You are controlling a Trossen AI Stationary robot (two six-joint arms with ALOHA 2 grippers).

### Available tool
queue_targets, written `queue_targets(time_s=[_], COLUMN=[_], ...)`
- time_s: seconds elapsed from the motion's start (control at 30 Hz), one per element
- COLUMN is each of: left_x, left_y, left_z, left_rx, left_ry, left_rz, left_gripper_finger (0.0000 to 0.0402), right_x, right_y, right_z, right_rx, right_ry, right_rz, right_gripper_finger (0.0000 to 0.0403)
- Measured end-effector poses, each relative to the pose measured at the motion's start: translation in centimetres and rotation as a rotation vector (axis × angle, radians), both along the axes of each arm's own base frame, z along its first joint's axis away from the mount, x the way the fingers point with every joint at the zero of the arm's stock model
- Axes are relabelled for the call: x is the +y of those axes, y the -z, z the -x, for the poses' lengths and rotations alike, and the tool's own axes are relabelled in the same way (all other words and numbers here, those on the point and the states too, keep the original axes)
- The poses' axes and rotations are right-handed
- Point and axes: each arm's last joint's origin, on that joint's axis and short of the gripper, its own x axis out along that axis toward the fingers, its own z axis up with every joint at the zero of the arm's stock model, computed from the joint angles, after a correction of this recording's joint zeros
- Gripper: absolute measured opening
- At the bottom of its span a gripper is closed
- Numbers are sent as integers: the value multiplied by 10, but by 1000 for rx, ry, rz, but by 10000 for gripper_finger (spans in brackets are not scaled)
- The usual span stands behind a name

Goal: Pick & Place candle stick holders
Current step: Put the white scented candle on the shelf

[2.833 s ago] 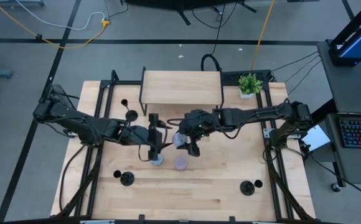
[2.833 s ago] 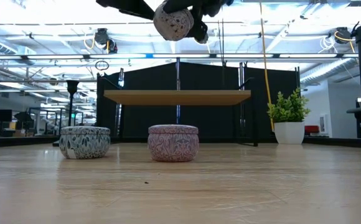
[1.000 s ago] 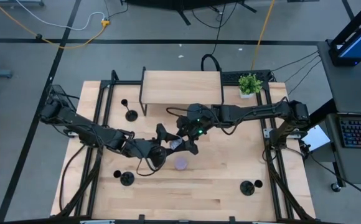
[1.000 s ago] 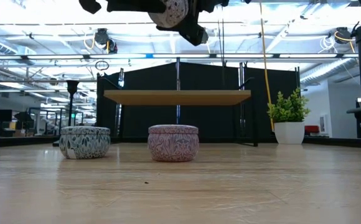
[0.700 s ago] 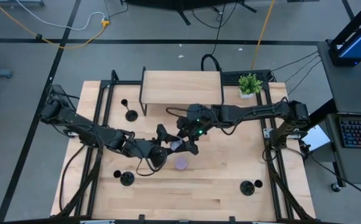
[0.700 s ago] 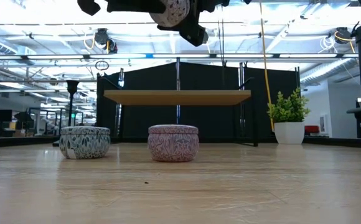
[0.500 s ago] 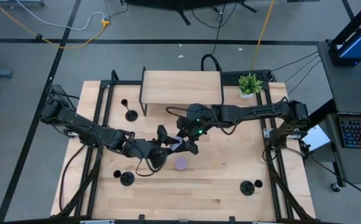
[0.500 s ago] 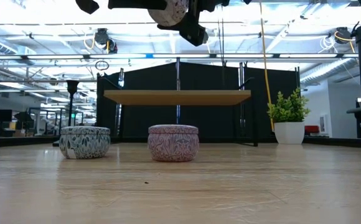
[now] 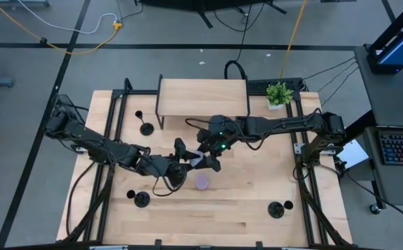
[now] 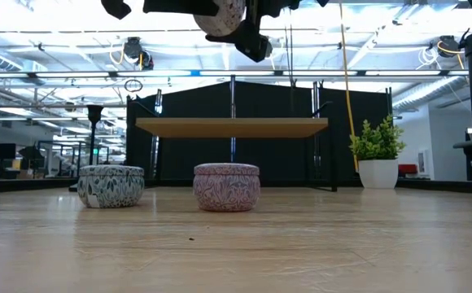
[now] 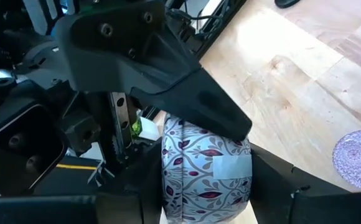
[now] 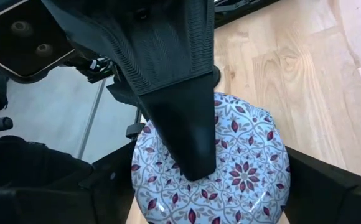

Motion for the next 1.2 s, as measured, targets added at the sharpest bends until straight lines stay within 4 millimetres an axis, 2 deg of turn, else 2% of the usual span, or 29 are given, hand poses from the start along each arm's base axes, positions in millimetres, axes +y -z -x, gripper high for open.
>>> queue_targets(time_s=[0.87,1.07,1.2], left_x=[-9,-9,-9], left_y=[4,5,5], left_z=[10,11,13], left_rx=[14,19,10], left_ry=[-173,-197,-252], left_rz=[-87,-103,-133], left_gripper_finger=[186,184,184], right_x=[-13,-23,-32], right_y=[0,-3,-12], right_z=[0,2,8], right_rx=[-1,-11,-40], right_ry=[21,43,62], right_rz=[-3,0,11], right_gripper_finger=[324,324,324])
